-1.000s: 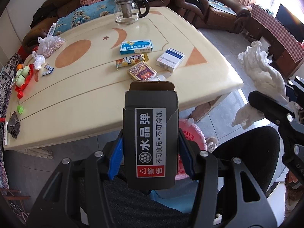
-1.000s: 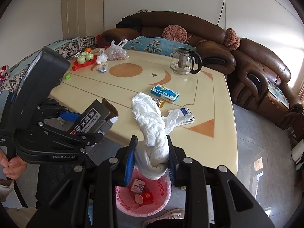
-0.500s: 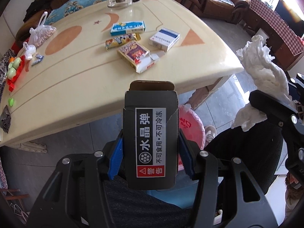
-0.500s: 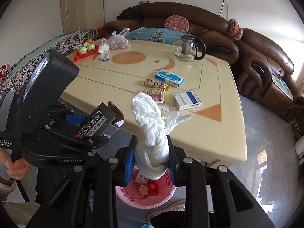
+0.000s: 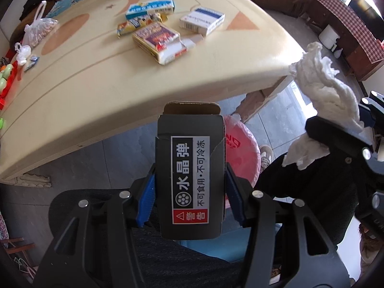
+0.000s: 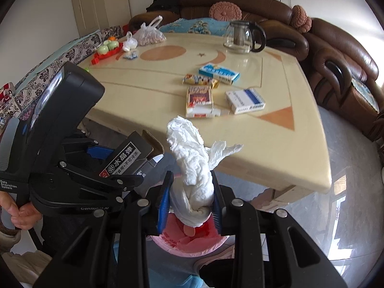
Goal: Collect trash
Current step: 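Carry the black box and tissue with both tools over the pink trash bin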
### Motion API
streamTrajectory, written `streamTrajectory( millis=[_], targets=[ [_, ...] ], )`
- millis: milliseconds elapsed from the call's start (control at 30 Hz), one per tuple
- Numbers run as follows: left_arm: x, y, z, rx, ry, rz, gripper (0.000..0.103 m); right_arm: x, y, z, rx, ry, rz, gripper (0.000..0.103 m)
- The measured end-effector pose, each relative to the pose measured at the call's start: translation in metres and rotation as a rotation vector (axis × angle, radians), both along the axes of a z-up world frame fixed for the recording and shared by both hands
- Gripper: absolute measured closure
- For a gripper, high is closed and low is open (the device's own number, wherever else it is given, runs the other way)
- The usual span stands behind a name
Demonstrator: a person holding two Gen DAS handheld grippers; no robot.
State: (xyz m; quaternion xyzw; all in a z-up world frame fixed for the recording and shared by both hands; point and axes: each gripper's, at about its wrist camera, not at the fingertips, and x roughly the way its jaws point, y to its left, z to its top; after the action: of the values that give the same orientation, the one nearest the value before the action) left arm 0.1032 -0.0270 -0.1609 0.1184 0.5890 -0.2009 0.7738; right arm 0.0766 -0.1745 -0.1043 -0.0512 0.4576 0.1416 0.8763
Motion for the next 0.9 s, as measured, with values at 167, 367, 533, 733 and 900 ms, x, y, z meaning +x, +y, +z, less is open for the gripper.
streamTrajectory(
  millis=[167,367,533,733,900],
  targets=[
    [0.004,-0.003,-0.015,0.001,0.024,0.0,0.05,0.002,-0.001,-0.019,0.001,0.036,-0.004,0.074],
    [0.008,-0.007,-0.043,0.018,0.059,-0.006,0.05,0.01,-0.007,-0.049,0.015,0.096,-0.016,0.074],
    [0.012,-0.01,-0.072,0.022,0.108,-0.011,0.05,0.015,-0.012,-0.08,0.044,0.159,-0.025,0.074],
    [0.017,-0.012,-0.104,0.021,0.173,-0.009,0.05,0.027,-0.015,-0.118,0.032,0.221,-0.045,0.074],
    [0.028,-0.015,-0.131,0.008,0.242,0.01,0.05,0.036,-0.018,-0.149,0.022,0.274,-0.059,0.074]
  ],
)
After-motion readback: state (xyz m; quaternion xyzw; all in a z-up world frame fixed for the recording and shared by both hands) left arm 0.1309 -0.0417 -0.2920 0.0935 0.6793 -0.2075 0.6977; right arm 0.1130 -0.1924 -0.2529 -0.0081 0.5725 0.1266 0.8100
